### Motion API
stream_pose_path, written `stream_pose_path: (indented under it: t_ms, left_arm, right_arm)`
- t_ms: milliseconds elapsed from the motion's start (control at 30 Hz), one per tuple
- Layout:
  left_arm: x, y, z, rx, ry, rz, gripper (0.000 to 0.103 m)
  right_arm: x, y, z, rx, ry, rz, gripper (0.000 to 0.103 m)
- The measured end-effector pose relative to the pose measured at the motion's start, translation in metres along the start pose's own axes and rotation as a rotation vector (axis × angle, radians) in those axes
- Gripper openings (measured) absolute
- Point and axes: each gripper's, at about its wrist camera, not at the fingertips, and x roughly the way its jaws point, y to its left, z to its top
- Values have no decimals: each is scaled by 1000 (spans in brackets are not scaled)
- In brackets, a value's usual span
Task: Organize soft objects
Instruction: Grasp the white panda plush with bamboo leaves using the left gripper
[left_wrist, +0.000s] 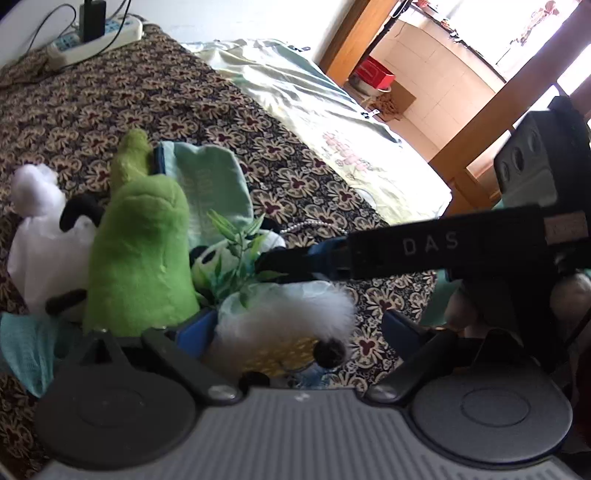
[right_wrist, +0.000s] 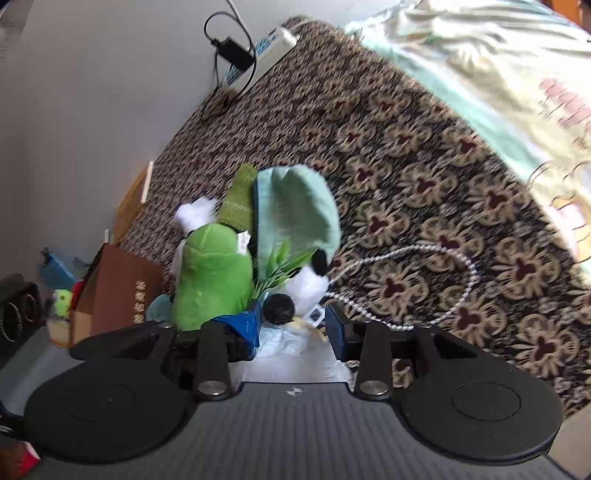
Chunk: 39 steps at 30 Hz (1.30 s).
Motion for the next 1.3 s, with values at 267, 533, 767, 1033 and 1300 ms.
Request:
stream_pose_path:
  t_ms: [267, 533, 767, 1033, 1300]
  left_arm:
    - [0, -16, -7, 100, -23, 72, 87]
    - [-27, -36, -12, 133, -108, -53, 71]
    - [-21, -31, -22, 137, -83, -28, 71]
    - [-22, -6, -25, 32, -66, -58, 92]
    - [10, -5, -21, 22, -12, -56, 93]
  right_arm:
    - [-4, -7, -8, 42, -13, 47, 25]
    - [-42, 11, -32, -104, -84, 85, 17]
    - [-38, 9, -44, -158, -131, 19, 17]
    - [-31, 7, -23, -77, -86, 26, 23]
    - [2, -5, -1, -28, 48, 6, 25]
